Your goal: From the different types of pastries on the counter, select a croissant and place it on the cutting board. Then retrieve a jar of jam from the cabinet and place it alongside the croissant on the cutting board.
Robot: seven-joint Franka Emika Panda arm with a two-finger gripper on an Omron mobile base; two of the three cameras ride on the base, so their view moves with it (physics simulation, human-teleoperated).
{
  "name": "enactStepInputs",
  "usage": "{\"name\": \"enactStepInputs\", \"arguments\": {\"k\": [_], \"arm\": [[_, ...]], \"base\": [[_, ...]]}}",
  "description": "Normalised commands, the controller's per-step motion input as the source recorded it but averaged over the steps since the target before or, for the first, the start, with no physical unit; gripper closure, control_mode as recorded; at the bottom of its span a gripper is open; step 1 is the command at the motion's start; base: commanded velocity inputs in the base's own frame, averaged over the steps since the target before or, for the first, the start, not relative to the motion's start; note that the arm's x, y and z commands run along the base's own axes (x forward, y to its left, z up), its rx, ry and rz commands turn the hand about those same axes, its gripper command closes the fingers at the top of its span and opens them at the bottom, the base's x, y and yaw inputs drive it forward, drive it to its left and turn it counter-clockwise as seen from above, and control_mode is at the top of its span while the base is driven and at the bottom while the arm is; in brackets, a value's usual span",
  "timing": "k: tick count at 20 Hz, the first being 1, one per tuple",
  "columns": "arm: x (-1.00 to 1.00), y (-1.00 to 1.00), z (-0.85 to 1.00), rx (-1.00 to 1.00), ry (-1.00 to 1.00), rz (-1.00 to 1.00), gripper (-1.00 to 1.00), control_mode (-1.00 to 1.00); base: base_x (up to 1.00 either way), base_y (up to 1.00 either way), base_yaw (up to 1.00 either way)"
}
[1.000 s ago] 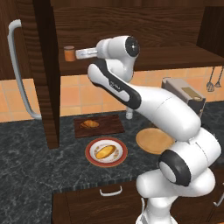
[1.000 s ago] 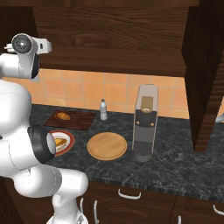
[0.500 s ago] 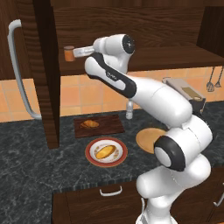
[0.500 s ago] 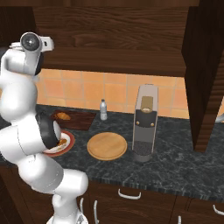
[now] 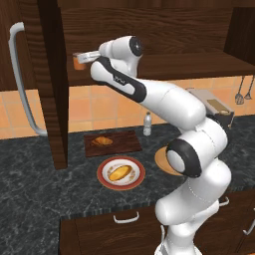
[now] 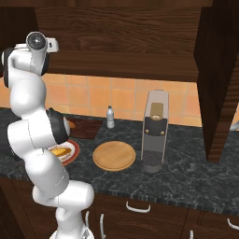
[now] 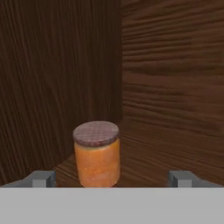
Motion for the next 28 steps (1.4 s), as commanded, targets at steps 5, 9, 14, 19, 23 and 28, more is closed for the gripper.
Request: {"name": "enactStepInputs", "arguments": {"k": [5, 9, 14, 19, 23, 28], "arm": [[0.03, 0.25, -0.02, -0.07, 0.01, 0.0, -1.0, -1.0], [0.06, 0.09, 0.0, -0.08, 0.0, 0.0, -1.0, -1.0], [0.15, 0.06, 0.0, -0.05, 0.0, 0.0, -1.0, -1.0], [0.32, 0.17, -0.04, -0.02, 0.0, 0.01, -1.0, -1.0], [0.29, 0.22, -0.15, 0.0, 0.02, 0.03, -1.0, -1.0], [0.13, 0.23, -0.19, 0.0, 0.04, 0.04, 1.0, -1.0]], "base": [[0.0, 0.0, 0.0], [0.0, 0.0, 0.0], [0.0, 0.0, 0.0], [0.0, 0.0, 0.0], [0.0, 0.0, 0.0], [0.0, 0.0, 0.0]]}}
